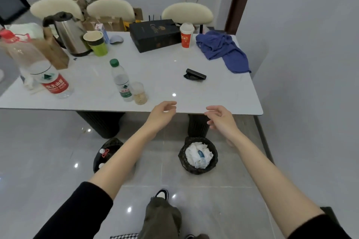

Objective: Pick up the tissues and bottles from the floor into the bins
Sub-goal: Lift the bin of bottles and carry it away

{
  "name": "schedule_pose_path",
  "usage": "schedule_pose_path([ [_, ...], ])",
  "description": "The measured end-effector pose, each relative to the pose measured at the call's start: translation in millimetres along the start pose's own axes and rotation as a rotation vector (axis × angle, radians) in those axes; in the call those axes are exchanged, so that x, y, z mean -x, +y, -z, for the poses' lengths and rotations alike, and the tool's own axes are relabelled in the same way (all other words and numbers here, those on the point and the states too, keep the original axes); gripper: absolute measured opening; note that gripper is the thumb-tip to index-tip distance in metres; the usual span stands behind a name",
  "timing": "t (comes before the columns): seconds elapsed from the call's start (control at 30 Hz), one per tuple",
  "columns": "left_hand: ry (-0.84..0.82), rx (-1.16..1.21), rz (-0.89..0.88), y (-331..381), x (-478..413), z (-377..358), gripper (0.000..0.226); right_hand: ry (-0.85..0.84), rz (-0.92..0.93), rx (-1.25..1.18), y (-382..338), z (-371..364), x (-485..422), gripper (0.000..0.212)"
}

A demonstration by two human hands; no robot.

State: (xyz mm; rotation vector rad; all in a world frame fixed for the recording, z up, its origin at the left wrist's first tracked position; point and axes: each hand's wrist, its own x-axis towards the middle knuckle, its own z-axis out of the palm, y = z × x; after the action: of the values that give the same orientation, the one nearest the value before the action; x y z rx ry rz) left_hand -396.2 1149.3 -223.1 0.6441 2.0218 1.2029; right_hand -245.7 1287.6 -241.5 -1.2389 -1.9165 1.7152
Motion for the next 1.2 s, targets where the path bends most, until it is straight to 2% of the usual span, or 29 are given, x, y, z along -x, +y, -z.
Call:
schedule_pose_path([
  [0.27,0.214,0.08,0.05,-30,48,62,0.034,-0.12,0.05,0.043,-12,-34,23,0.019],
  [0.53,0.334,0.096,0.068,-56,10,126,0.051,-0.187,0.124,0.148,-35,-97,-10,0.028],
  [0.8,0.255,0.049,0.088,-74,-102,195,0.085,-0.159,0.145,0.276,-63,-194,-89,0.048],
  [0.93,0.125,-0.009,0.055,-84,-162,212,0.099,-0.122,0.126,0.384,-71,-240,-132,0.062],
  [1.03,0.056,0.005,0.013,-91,-196,219,0.093,-0.12,0.099,0.453,-71,-267,-162,0.071],
  [1.13,0.069,0.005,-0.028,-98,-211,223,0.073,-0.158,0.099,0.546,-66,-283,-180,0.074],
  [1.2,0.077,-0.001,-0.053,-102,-216,227,0.072,-0.17,0.106,0.622,-62,-291,-188,0.074],
])
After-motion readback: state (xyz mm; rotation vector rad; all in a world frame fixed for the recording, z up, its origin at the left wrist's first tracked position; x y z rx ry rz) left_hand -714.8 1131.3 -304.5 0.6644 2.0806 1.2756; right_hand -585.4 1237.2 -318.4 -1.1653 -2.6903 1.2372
